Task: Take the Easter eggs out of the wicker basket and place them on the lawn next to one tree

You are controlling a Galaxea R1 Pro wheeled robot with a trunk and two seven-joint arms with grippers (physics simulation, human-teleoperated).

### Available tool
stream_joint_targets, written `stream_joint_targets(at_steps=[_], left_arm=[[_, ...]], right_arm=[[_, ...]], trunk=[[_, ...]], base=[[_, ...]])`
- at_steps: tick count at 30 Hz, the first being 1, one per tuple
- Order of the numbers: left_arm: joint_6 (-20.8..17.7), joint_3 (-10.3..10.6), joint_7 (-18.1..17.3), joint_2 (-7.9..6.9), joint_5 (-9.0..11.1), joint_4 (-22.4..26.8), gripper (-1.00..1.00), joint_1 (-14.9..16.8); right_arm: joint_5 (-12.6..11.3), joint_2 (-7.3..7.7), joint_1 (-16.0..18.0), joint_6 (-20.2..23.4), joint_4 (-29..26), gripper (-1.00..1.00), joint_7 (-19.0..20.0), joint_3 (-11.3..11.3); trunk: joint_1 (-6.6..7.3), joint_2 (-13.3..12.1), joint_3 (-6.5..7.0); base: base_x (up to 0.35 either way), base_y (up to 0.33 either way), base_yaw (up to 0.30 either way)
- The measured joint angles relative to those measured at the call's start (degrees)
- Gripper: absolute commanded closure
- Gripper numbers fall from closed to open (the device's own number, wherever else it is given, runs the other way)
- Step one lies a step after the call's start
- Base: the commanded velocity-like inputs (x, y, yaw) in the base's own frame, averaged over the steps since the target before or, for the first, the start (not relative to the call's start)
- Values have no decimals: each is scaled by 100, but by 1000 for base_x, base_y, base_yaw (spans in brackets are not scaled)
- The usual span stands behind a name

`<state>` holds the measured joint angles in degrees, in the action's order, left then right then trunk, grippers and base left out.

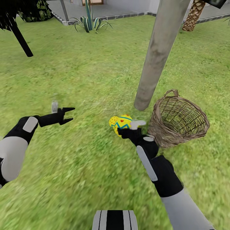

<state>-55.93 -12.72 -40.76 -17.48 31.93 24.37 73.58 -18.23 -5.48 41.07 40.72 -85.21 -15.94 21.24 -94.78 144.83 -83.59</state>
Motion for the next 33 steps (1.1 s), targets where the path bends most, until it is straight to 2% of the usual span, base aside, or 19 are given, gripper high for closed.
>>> stream_joint_targets(at_steps=[2,3,5,7,9,11,13,15,17,18,21,29,33], left_arm=[[409,0,-662,18,-174,-4,-100,-356],[713,6,-975,72,-276,-6,-100,-579],[1365,10,-1289,145,-474,-9,-100,-997],[1747,3,-1530,168,-549,-4,-100,-1274],[1963,1,-2005,173,-590,-7,-100,-1541],[2208,4,-2214,183,-674,-13,-100,-1736],[2569,5,-2284,286,-774,-153,-100,-1879],[3018,11,-2310,354,-1017,-467,-100,-1936],[3373,0,-2319,365,-1374,-613,-100,-1951],[3451,-3,-2326,363,-1462,-641,-100,-1953],[3524,-11,-2334,350,-1547,-801,-100,-1955],[3542,-28,-2337,289,-1568,-904,-100,-1955],[3544,-29,-2619,283,-1571,-906,-100,-1954]], right_arm=[[299,-4,-225,-343,-17,100,-14,167],[451,-10,-396,-478,-49,100,-14,255],[711,-13,-767,-799,-61,100,-13,532],[859,-13,-914,-1272,34,100,-49,643],[953,-28,-999,-1861,544,100,-234,712],[1089,-33,-1020,-2337,982,100,-321,727],[1185,-40,-1025,-2647,1415,100,-351,726],[1255,-38,-1027,-2771,1664,100,-356,722],[1277,-22,-1027,-2982,1717,100,-369,731],[1281,-14,-1030,-3227,1726,100,-381,735],[1276,22,-1112,-3654,1690,100,-396,734],[1271,90,-1164,-3727,1676,100,-386,734],[1264,127,-1168,-3734,1710,100,-382,733]], trunk=[[0,0,0],[0,0,-1],[0,0,-1],[0,0,0],[0,0,0],[0,0,0],[0,0,0],[0,0,0],[1,0,1],[1,0,1],[1,0,1],[1,0,1],[2,0,1]], base=[[0,0,0],[0,0,0],[0,0,0],[0,0,0],[0,0,0],[0,0,0],[0,0,0],[0,0,0],[0,0,0],[0,0,0],[0,0,0],[0,2,0],[89,175,0]])
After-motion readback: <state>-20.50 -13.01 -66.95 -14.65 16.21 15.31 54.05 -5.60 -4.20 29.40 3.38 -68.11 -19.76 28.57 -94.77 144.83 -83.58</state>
